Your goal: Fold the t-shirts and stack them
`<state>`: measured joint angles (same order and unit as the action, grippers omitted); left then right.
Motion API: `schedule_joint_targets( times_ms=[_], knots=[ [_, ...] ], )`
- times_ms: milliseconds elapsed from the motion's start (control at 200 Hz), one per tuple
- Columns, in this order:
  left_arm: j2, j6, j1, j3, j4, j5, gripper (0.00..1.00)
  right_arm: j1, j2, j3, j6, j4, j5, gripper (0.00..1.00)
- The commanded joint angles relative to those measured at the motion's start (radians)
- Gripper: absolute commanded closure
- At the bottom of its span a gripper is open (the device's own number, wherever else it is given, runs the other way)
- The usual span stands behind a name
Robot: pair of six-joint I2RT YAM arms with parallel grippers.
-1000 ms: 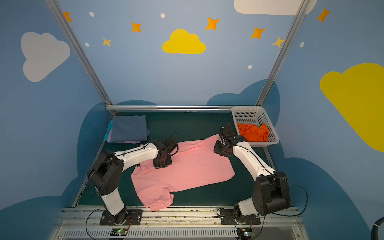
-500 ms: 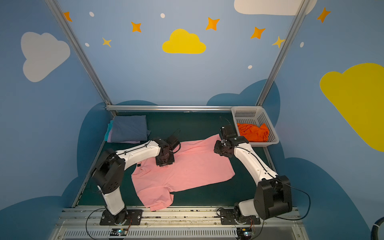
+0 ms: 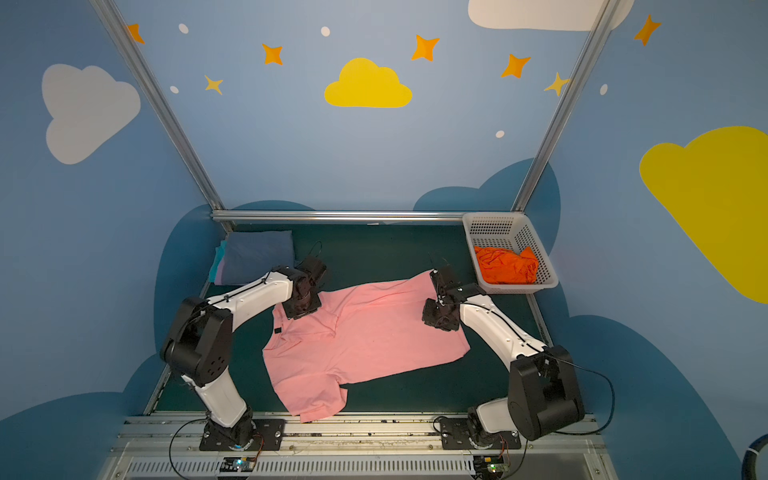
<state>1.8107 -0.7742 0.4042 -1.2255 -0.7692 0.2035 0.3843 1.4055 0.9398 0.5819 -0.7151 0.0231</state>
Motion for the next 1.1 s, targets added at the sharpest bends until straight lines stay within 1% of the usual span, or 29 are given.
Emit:
schedule_joint_targets(
  times_ms=[0,85,285,436,556,661,731,841,896,941,996,1006,1036,1096],
  knots=[
    [0.076,0.01,-0.044,-0.034,0.03,0.054,0.71,0.004,0.006,-0.042,0.038,-0.008,-0.018,0.65],
    [0.121,0.008,-0.069,-0.045,0.04,0.067,0.74,0.002,0.014,-0.079,0.068,0.005,-0.023,0.63],
    [0.16,0.028,-0.119,-0.065,0.053,0.118,0.74,-0.04,0.086,-0.128,0.119,0.03,-0.009,0.62],
    [0.189,0.062,-0.136,-0.105,0.056,0.083,0.74,-0.084,0.133,-0.149,0.135,0.05,0.022,0.61],
    [0.139,0.058,-0.125,-0.089,0.061,0.032,0.74,-0.088,0.117,-0.147,0.131,0.044,0.015,0.61],
    [0.029,0.05,-0.103,-0.063,0.022,0.037,0.74,-0.094,0.067,-0.138,0.117,0.009,-0.011,0.61],
    [-0.084,0.032,-0.081,-0.029,-0.016,0.06,0.72,-0.105,0.013,-0.132,0.103,-0.027,-0.035,0.61],
    [-0.296,0.002,0.008,0.049,-0.08,0.124,0.67,-0.143,-0.074,-0.138,0.085,-0.066,-0.057,0.59],
    [-0.4,-0.017,0.069,0.098,-0.119,0.166,0.65,-0.178,-0.114,-0.143,0.074,-0.081,-0.049,0.54],
    [-0.481,-0.028,0.116,0.149,-0.139,0.171,0.63,-0.206,-0.135,-0.148,0.062,-0.09,-0.049,0.51],
    [-0.571,-0.058,0.164,0.225,-0.156,0.146,0.62,-0.229,-0.15,-0.156,0.046,-0.093,-0.052,0.46],
    [-0.588,-0.065,0.173,0.241,-0.158,0.139,0.62,-0.236,-0.155,-0.158,0.041,-0.093,-0.054,0.43],
    [-0.632,-0.09,0.198,0.287,-0.167,0.117,0.62,-0.247,-0.159,-0.163,0.032,-0.094,-0.054,0.38],
    [-0.709,-0.165,0.262,0.378,-0.195,0.092,0.62,-0.274,-0.16,-0.169,0.029,-0.096,-0.039,0.33]
  ],
)
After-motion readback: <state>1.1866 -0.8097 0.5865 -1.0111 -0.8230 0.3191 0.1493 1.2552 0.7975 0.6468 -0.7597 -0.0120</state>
